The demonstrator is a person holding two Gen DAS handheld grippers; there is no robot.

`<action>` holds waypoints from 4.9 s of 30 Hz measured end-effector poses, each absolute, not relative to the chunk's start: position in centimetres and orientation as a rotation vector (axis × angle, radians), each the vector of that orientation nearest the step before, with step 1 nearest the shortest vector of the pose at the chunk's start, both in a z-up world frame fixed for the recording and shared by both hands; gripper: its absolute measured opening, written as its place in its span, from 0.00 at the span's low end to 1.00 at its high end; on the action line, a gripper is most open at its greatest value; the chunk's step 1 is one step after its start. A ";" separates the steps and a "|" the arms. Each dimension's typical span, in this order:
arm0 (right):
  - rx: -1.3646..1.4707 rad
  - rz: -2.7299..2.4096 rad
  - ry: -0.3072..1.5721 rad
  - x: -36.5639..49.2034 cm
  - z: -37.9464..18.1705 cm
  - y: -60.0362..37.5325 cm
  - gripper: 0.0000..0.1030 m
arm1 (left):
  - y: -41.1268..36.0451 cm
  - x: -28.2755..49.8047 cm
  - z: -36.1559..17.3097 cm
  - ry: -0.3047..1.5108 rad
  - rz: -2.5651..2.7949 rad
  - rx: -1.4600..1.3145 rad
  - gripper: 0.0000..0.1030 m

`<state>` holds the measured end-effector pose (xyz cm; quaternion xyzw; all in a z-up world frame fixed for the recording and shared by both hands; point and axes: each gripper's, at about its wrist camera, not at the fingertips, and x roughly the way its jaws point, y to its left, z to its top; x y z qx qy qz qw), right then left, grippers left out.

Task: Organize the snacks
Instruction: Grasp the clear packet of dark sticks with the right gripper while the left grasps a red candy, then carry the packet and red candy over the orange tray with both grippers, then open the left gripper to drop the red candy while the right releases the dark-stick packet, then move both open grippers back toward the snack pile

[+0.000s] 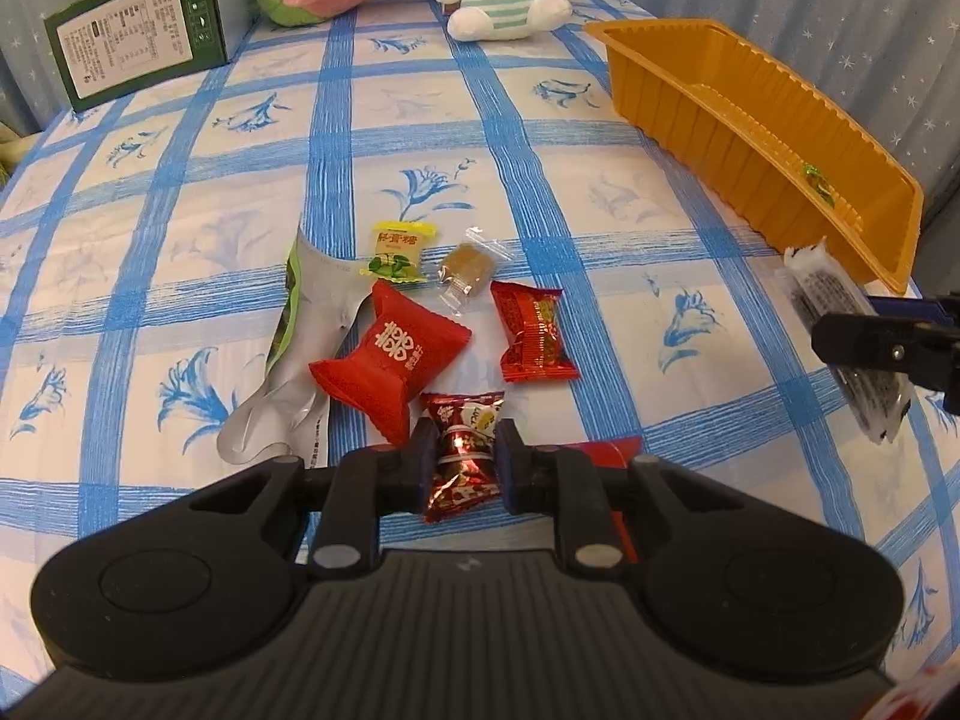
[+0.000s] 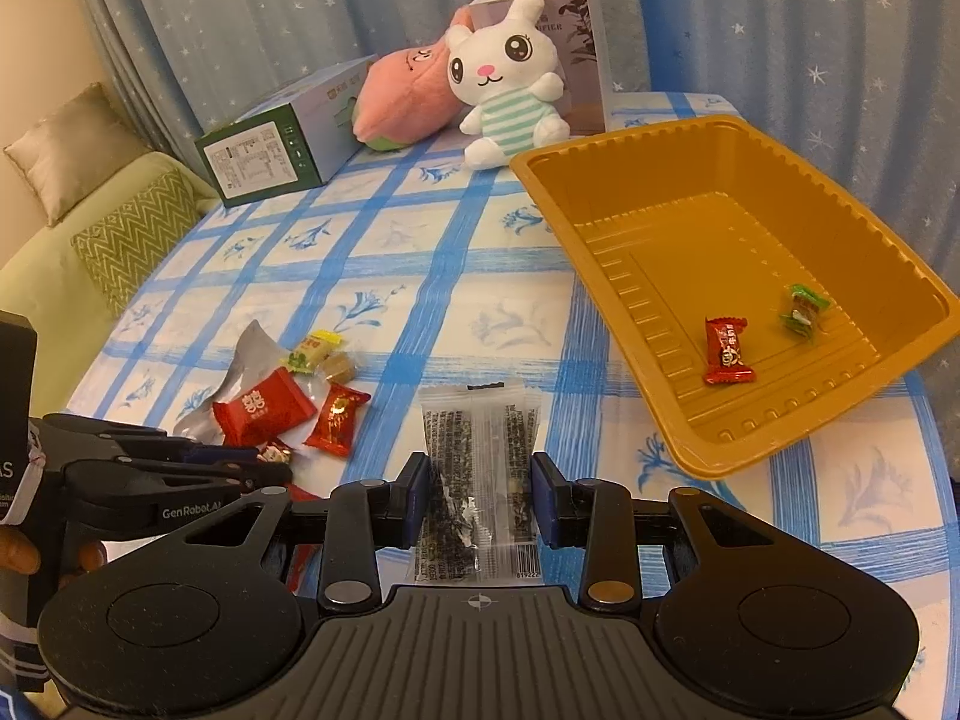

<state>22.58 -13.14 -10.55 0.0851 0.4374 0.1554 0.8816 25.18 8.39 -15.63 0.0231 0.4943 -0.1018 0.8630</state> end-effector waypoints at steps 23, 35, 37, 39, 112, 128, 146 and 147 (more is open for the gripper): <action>0.190 0.398 0.872 19.5 -7.6 -18.9 0.35 | 2.2 19.1 -7.3 0.893 -0.233 -0.005 0.17; 0.178 0.375 0.843 18.5 -6.2 -26.2 0.35 | -6.9 18.7 -5.0 0.842 -0.299 -0.015 0.17; 0.173 0.367 0.836 18.6 -6.0 -27.6 0.35 | -8.3 18.9 -4.7 0.834 -0.303 -0.012 0.17; 0.172 0.360 0.831 18.9 -5.8 -28.8 0.35 | -9.5 19.3 -4.6 0.829 -0.303 -0.013 0.17; 0.318 0.312 0.898 39.0 -11.4 -30.3 0.35 | -13.5 39.3 -10.4 0.957 -0.180 -0.044 0.17; 0.308 0.301 0.876 38.6 -10.4 -30.8 0.44 | -13.0 38.1 -10.0 0.939 -0.205 -0.040 0.21; 0.286 0.333 0.826 32.1 -6.6 -33.6 0.51 | -12.2 32.1 -6.1 0.866 -0.264 -0.056 0.25; 0.282 0.333 0.825 31.6 -6.4 -33.7 0.52 | -12.1 31.5 -6.0 0.865 -0.263 -0.056 0.25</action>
